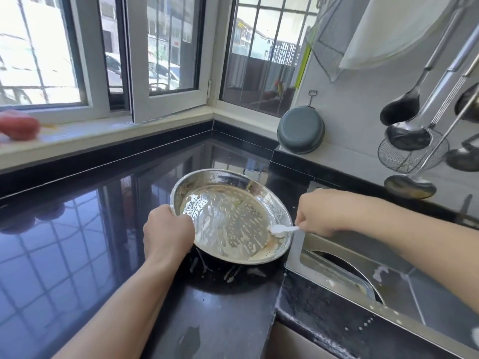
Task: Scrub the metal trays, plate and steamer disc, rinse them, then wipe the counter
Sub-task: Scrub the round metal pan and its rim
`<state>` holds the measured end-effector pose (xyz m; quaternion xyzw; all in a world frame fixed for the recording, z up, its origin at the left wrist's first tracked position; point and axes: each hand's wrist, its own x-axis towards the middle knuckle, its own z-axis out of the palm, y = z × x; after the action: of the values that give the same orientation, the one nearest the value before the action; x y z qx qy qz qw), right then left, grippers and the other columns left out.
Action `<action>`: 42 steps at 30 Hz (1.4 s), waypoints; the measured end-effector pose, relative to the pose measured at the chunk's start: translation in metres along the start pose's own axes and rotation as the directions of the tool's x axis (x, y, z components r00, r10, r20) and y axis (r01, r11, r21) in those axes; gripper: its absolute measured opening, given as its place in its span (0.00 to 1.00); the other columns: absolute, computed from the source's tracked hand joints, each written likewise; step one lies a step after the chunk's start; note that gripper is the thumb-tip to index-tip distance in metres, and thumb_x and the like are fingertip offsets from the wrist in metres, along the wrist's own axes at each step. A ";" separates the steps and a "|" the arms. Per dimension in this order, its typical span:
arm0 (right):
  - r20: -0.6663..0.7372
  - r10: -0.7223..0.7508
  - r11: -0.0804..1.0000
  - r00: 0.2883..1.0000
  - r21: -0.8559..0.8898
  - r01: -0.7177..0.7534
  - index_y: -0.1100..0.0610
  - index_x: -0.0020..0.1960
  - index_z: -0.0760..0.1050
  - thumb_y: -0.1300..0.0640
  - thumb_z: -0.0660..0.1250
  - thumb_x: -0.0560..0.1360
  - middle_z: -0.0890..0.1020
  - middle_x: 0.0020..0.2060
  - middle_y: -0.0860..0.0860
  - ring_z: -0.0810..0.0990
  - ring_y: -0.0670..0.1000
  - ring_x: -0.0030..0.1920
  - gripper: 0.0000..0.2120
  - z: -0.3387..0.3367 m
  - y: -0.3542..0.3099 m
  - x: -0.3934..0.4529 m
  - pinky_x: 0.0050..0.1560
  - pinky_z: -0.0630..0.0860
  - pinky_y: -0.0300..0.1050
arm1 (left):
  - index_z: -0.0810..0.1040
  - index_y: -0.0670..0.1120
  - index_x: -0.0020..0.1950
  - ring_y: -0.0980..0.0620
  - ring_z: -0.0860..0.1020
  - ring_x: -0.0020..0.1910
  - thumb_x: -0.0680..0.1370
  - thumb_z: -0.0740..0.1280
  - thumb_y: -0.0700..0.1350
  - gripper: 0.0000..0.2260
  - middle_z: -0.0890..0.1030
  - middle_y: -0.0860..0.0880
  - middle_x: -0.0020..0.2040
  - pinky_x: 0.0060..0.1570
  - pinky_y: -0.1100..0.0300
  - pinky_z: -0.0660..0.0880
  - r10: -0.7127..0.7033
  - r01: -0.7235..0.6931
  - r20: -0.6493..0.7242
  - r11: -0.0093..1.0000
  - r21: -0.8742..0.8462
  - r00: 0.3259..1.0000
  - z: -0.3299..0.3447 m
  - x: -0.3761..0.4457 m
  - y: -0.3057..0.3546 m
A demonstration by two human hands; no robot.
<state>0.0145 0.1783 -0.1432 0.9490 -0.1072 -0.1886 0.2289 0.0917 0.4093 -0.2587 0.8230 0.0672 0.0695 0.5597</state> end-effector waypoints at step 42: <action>-0.200 -0.110 0.992 0.974 -0.088 0.094 0.36 0.61 0.79 0.52 0.60 0.83 0.83 0.51 0.46 0.78 0.54 0.45 0.15 -0.041 0.052 0.071 0.48 0.78 0.48 | 0.65 0.44 0.34 0.46 0.62 0.31 0.68 0.62 0.33 0.09 0.67 0.47 0.30 0.33 0.56 0.60 0.005 -0.002 0.110 1.000 -0.031 0.994 0.012 0.019 -0.022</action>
<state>0.0892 0.1290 -0.1066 0.9580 -0.0269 -0.1054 0.2654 0.1113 0.4104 -0.2828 0.8170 0.0339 0.0261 0.5751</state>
